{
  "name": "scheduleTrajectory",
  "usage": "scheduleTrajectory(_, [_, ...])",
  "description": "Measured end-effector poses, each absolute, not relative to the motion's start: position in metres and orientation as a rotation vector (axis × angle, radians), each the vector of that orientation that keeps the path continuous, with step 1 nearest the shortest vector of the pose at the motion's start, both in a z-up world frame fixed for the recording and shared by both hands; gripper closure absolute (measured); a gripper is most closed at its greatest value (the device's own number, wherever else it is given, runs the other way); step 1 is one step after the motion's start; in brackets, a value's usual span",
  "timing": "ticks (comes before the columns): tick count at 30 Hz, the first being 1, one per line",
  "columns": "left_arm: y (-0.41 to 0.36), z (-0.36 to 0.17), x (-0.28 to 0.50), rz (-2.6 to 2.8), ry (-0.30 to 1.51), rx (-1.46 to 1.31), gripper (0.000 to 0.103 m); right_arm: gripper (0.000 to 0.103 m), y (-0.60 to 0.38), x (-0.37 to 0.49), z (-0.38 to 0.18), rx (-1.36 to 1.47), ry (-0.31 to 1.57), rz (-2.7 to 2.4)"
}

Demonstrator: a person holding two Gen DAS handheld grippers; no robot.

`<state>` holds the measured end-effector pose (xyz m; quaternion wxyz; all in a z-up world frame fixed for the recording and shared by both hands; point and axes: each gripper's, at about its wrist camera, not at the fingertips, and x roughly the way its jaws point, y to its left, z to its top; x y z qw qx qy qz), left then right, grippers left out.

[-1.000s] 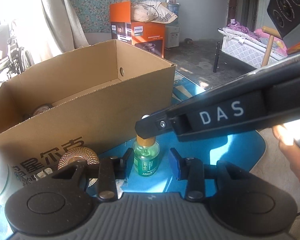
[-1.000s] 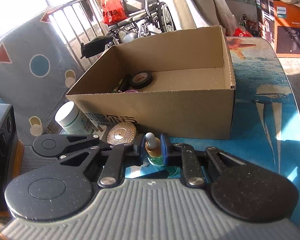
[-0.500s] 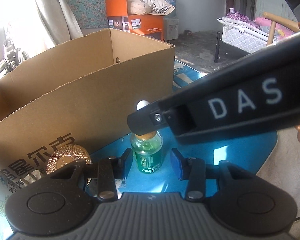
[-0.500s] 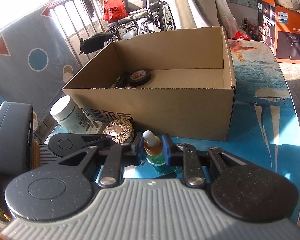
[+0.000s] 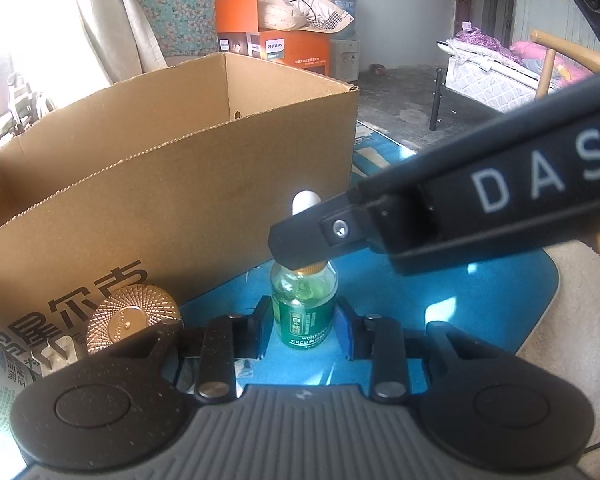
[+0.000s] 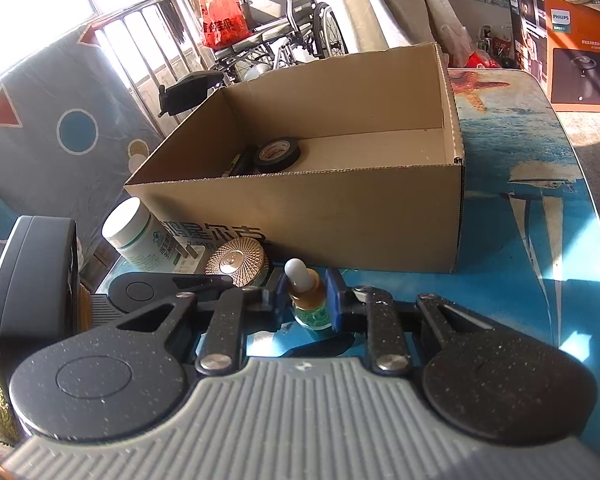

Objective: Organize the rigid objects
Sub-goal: 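Lift the green dropper bottle with the right gripper and carry it into the box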

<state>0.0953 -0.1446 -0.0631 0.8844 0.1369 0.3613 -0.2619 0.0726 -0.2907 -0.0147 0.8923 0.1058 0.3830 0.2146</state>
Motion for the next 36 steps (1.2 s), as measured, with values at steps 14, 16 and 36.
scheduleTrajectory(14, [-0.129, -0.028, 0.059, -0.542, 0.662, 0.267, 0.070, 0.084, -0.291, 0.037, 0.024, 0.199, 0.699, 0.451])
scheduleTrajectory(16, [-0.126, -0.016, 0.053, -0.534, 0.632, 0.263, 0.070, 0.084, -0.290, 0.032, 0.035, 0.189, 0.674, 0.457])
scheduleTrajectory(36, [-0.089, 0.086, 0.152, -0.374, 0.657, 0.120, 0.070, 0.084, -0.257, 0.139, 0.150, 0.127, 0.575, 0.659])
